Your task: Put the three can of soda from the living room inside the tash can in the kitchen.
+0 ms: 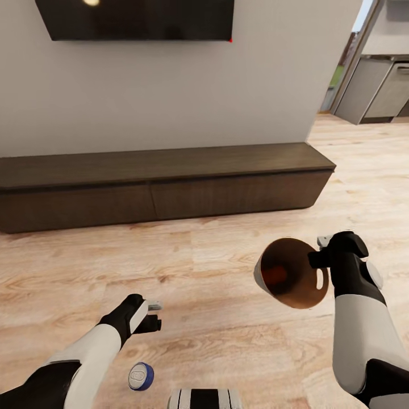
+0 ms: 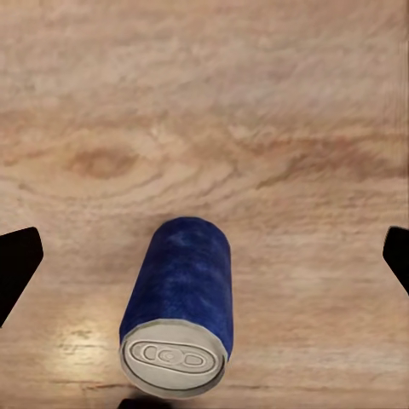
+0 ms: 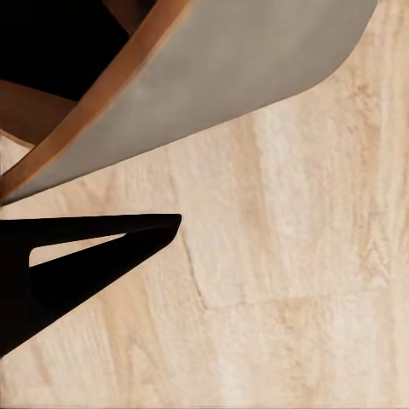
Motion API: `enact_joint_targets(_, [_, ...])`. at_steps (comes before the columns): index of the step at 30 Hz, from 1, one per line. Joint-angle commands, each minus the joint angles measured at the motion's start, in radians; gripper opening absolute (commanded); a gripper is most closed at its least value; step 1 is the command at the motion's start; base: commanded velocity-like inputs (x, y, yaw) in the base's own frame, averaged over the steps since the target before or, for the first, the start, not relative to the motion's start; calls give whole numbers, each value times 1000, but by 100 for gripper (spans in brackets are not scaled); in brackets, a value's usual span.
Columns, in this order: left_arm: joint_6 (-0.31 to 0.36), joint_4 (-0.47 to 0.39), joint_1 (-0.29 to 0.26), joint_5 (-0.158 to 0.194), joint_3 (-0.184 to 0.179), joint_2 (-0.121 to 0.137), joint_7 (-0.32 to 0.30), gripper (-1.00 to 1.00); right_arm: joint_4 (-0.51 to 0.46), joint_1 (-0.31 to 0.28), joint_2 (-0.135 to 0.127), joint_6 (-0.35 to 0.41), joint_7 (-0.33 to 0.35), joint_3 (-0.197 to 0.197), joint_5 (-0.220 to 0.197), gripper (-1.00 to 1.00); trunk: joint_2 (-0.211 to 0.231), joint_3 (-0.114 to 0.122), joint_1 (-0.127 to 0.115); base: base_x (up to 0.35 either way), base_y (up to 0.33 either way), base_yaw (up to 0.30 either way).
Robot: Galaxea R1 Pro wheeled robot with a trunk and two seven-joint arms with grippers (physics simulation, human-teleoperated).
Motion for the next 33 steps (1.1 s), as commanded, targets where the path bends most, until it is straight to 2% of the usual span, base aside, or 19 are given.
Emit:
enact_joint_targets(1, [0,0,0,0,0,0,0,100,1,5,-2,5,3,0,-21,-100,0,-4,0,0,0,0])
enact_joint_targets(4, [-1,1,0,0,0,-1,0,100,5,11,-2,5,1,0,-23,-100,-1,-15,2,0,0,0])
enact_joint_targets(13, [-10,1,0,2,0,-1,-3,100,6,15,5,5,0,1,-24,-100,-1,-15,2,-7,0,0])
enact_joint_targets(26, [-11,1,0,2,0,-2,-2,100,6,16,5,5,0,1,-23,-100,-1,-15,2,-266,0,0])
enact_joint_targets(33, [-11,1,0,5,0,-2,-2,100,7,17,5,5,0,1,-23,-100,-1,-15,2,-70,0,0])
